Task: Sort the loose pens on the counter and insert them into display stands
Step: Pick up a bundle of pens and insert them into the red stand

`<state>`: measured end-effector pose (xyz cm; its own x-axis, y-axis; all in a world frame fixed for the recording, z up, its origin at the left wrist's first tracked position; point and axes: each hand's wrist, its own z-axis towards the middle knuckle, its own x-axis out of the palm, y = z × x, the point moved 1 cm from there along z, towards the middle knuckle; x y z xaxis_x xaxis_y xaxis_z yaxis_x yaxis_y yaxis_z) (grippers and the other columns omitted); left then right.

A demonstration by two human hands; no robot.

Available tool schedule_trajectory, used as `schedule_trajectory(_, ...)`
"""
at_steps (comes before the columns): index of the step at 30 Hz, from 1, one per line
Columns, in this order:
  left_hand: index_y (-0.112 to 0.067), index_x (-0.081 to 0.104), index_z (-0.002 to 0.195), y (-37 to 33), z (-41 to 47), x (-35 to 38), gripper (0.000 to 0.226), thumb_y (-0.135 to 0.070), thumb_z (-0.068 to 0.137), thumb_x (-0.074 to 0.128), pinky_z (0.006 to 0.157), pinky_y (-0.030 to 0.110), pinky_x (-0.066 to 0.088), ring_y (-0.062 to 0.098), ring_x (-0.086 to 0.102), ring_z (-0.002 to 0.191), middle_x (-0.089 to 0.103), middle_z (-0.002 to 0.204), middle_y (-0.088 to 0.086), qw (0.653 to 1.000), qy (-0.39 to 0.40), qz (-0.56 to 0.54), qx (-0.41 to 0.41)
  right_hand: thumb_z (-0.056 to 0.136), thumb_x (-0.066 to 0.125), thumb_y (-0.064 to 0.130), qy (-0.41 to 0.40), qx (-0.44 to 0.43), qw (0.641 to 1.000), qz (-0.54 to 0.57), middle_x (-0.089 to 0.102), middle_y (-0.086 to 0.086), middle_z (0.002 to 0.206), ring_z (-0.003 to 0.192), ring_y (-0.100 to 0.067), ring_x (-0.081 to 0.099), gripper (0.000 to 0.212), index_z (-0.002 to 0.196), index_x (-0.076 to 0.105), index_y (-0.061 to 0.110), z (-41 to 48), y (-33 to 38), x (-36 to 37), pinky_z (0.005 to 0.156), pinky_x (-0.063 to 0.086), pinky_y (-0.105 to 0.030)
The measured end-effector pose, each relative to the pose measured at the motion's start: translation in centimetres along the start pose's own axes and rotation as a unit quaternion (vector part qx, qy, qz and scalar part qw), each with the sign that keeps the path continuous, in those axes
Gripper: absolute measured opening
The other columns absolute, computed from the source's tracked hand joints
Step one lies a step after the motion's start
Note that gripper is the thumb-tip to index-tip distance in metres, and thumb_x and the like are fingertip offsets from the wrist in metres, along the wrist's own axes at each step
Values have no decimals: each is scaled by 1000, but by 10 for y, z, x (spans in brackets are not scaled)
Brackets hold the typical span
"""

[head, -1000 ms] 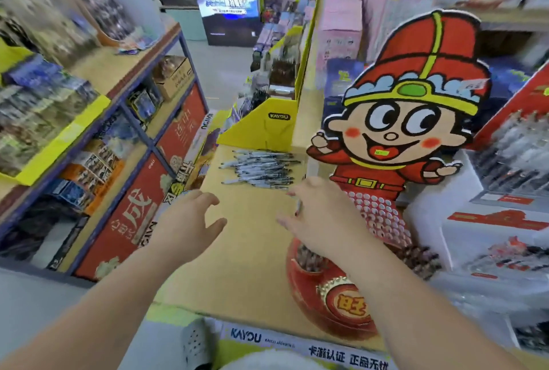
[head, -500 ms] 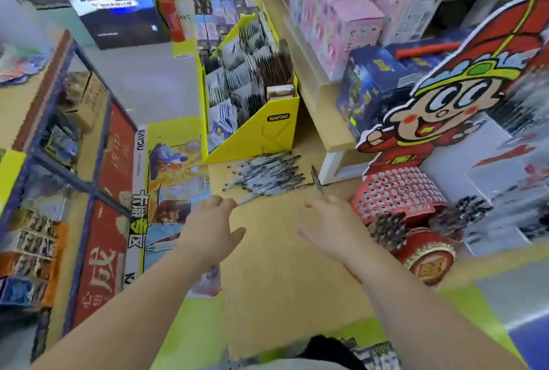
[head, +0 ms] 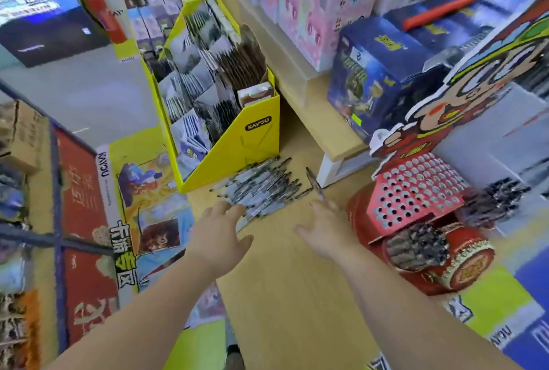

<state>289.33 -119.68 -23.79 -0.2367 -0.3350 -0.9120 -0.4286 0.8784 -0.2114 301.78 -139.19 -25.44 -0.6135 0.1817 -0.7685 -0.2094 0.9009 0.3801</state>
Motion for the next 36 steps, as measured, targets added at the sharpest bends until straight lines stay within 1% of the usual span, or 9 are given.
schedule_trajectory(5, -34, 31, 152, 29, 76, 10, 65, -56, 95, 54, 107, 40, 39, 31, 36, 137, 32, 155, 5, 999, -4, 7, 44, 92, 57, 60, -27, 76, 996, 41, 16, -5, 166, 153, -26, 13, 74, 153, 35, 24, 40, 4, 20, 121, 23, -38)
schedule_trajectory(10, -40, 31, 153, 43, 121, 23, 66, -57, 94, 54, 109, 47, 40, 35, 33, 141, 31, 158, 7, 994, 22, -20, 109, 94, 51, 62, -22, 130, 990, 39, 9, -6, 167, 153, -28, 11, 81, 157, 25, 17, 62, 7, 36, 122, 19, -38)
schedule_trajectory(14, -35, 35, 154, 38, 142, 22, 68, -58, 92, 46, 109, 50, 40, 38, 38, 139, 40, 154, 8, 985, 0, 3, 171, 93, 49, 65, -43, 156, 986, 35, 20, -2, 162, 145, -32, 22, 87, 159, 21, 17, 69, 10, 42, 117, 25, -39)
schedule_trajectory(20, -24, 40, 152, 23, 163, 27, 67, -52, 93, 58, 111, 44, 36, 33, 40, 133, 44, 148, 6, 980, 8, 50, 194, 93, 61, 53, -112, 146, 977, 107, 40, 3, 145, 136, -24, 34, 63, 141, 54, 14, 55, 13, 62, 113, 32, -36)
schedule_trajectory(23, -14, 55, 141, 24, 158, 32, 65, -45, 86, 70, 106, 48, 42, 38, 49, 124, 54, 135, 13, 978, -3, 38, 206, 90, 66, 47, -130, 140, 972, 137, 49, 2, 132, 123, -23, 46, 47, 121, 68, 12, 40, 14, 82, 105, 39, -30)
schedule_trajectory(25, -11, 62, 133, 28, 154, 36, 62, -43, 81, 75, 101, 49, 44, 38, 55, 116, 60, 126, 13, 977, -20, 37, 210, 88, 70, 44, -139, 145, 964, 173, 53, 3, 121, 112, -20, 55, 38, 107, 73, 12, 33, 16, 92, 99, 43, -29)
schedule_trajectory(27, -10, 65, 129, 32, 149, 39, 59, -42, 81, 75, 100, 46, 41, 35, 57, 112, 61, 122, 11, 975, -21, 44, 219, 88, 70, 44, -143, 153, 957, 201, 53, 3, 113, 104, -18, 58, 33, 104, 73, 15, 31, 22, 97, 92, 44, -27)
schedule_trajectory(32, -8, 70, 123, 39, 135, 39, 46, -25, 82, 81, 77, 41, 56, 35, 64, 94, 60, 114, 13, 979, -28, -40, 200, 84, 73, 49, -180, 181, 933, 255, 53, 3, 120, 96, -11, 55, 53, 126, 56, 23, 48, 43, 92, 82, 47, -27)
schedule_trajectory(36, -8, 77, 97, 34, 132, 38, 16, -21, 87, 75, 67, 35, 56, 32, 67, 80, 65, 101, 11, 975, -38, -80, 202, 78, 80, 51, -222, 214, 910, 278, 58, -3, 127, 102, -20, 62, 77, 138, 43, 19, 66, 55, 92, 80, 53, -32)
